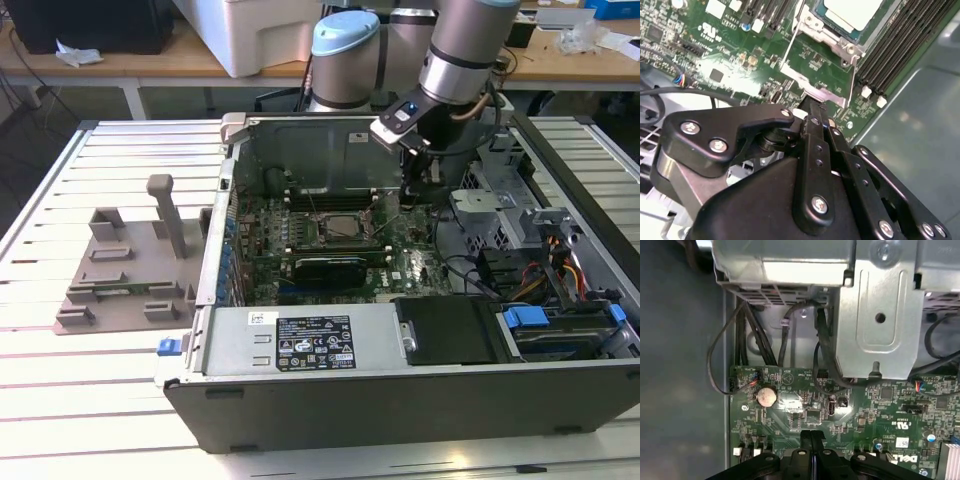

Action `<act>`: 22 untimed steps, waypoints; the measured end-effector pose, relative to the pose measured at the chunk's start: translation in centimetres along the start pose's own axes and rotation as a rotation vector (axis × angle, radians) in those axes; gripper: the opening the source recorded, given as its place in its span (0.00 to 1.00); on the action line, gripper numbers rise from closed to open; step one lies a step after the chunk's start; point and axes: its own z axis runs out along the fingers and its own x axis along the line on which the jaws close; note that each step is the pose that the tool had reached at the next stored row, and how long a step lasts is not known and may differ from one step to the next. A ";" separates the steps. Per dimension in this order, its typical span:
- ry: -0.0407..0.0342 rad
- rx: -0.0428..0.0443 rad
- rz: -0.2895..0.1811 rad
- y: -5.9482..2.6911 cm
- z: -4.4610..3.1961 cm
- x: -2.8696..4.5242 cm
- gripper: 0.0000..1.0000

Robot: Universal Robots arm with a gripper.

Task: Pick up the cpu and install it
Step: 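Close the cpu cover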

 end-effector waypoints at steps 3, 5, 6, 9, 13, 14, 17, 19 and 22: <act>0.0013 -0.0010 0.000 -1.24 0.17 0.04 0.11; 0.0013 -0.0029 0.000 -2.00 0.25 0.06 0.11; 0.0013 -0.0040 0.000 -2.35 0.29 0.07 0.11; 0.0012 -0.0087 0.000 -3.41 0.41 0.11 0.11; 0.0012 -0.0128 0.000 -5.25 0.62 0.17 0.11; 0.0012 -0.0129 0.000 -5.43 0.67 0.18 0.11; 0.0010 -0.0134 0.000 -6.74 1.31 0.21 0.11; 0.0009 -0.0137 0.000 -7.56 1.78 0.22 0.11; 0.0011 -0.0138 0.000 -8.73 3.06 0.22 0.11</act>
